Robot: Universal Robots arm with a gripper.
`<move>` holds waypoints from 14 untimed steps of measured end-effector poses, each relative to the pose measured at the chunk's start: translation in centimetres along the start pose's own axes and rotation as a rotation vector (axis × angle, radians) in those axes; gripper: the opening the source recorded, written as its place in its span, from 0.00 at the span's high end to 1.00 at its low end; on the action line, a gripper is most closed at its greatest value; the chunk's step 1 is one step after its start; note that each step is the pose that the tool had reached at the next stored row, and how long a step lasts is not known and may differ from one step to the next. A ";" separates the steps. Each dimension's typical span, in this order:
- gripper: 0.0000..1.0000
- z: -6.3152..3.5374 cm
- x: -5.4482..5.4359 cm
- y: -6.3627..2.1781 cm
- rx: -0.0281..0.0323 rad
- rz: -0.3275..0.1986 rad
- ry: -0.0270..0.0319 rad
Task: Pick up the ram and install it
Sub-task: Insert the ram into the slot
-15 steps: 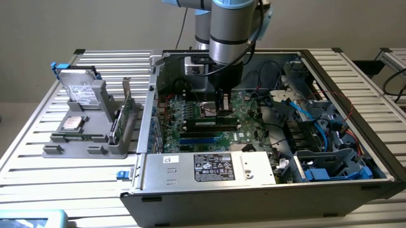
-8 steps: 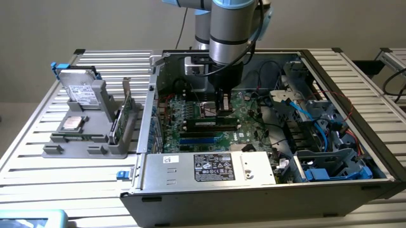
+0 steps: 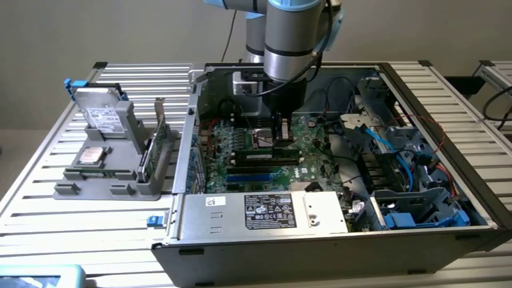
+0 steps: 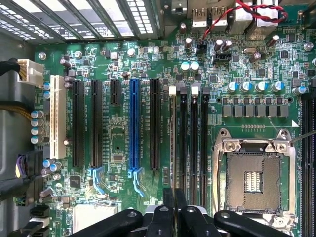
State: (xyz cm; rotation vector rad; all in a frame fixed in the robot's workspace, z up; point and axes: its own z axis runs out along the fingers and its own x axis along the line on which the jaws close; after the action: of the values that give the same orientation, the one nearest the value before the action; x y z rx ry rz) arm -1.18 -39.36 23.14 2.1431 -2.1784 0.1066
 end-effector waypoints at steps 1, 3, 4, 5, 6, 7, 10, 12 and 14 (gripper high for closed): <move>0.87 0.01 0.0 0.00 0.0002 0.000 0.0006; 0.87 0.03 0.0 0.00 0.0004 0.000 0.0011; 0.87 0.04 0.0 0.00 0.0004 0.000 0.0012; 0.87 0.03 0.0 0.00 0.0004 0.000 0.0013; 0.87 0.04 0.0 0.00 0.0004 0.001 0.0012; 0.87 0.04 0.0 0.00 0.0004 0.001 0.0012; 0.87 0.05 0.0 0.00 0.0002 0.003 0.0009; 0.87 0.04 0.0 0.00 0.0001 0.004 0.0011; 0.87 0.04 0.0 0.01 -0.0001 0.005 0.0012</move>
State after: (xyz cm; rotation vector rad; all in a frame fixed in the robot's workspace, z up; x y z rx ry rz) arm -1.18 -39.32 23.10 2.1372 -2.1830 0.1081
